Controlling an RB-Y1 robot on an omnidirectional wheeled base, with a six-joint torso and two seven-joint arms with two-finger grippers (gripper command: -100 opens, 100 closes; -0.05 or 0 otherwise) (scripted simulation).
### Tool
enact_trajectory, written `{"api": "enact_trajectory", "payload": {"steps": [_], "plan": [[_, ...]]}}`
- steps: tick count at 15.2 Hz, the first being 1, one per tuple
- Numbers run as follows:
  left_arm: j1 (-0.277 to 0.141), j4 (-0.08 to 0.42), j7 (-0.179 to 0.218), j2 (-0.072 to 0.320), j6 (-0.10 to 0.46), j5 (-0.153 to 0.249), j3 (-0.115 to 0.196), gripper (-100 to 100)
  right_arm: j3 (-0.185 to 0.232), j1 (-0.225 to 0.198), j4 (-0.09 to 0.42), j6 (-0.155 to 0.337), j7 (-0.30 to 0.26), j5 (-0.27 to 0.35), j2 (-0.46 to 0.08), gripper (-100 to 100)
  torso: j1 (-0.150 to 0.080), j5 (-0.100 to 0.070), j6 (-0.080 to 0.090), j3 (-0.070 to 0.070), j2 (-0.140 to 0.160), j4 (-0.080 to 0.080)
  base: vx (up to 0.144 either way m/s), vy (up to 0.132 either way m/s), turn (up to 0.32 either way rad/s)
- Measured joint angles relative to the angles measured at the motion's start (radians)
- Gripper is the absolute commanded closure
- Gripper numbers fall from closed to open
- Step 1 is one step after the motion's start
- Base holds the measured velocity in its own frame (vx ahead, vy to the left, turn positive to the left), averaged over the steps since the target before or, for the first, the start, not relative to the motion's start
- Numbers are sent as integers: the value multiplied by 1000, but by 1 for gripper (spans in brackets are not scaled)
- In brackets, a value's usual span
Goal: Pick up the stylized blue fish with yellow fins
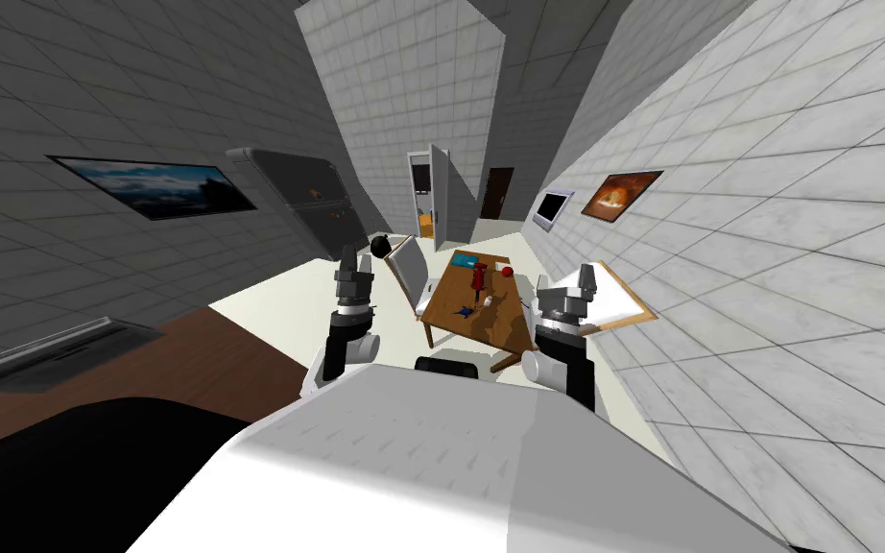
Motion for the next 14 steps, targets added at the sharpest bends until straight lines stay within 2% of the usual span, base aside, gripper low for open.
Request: {"api": "enact_trajectory", "payload": {"steps": [4,6,14], "plan": [[0,0,0,0,0,0,0,0,0,-4,6,25,18,28,-70,-100,-1,0,0,0,1,0,-11,-6,169],[0,0,0,0,0,0,0,0,0,-7,17,41,31,52,-109,-100,-1,0,-1,1,1,0,-22,-9,307],[0,0,0,0,0,0,0,0,8,-13,65,157,105,188,-259,-100,-1,0,-1,1,1,0,-24,-12,316]]}}
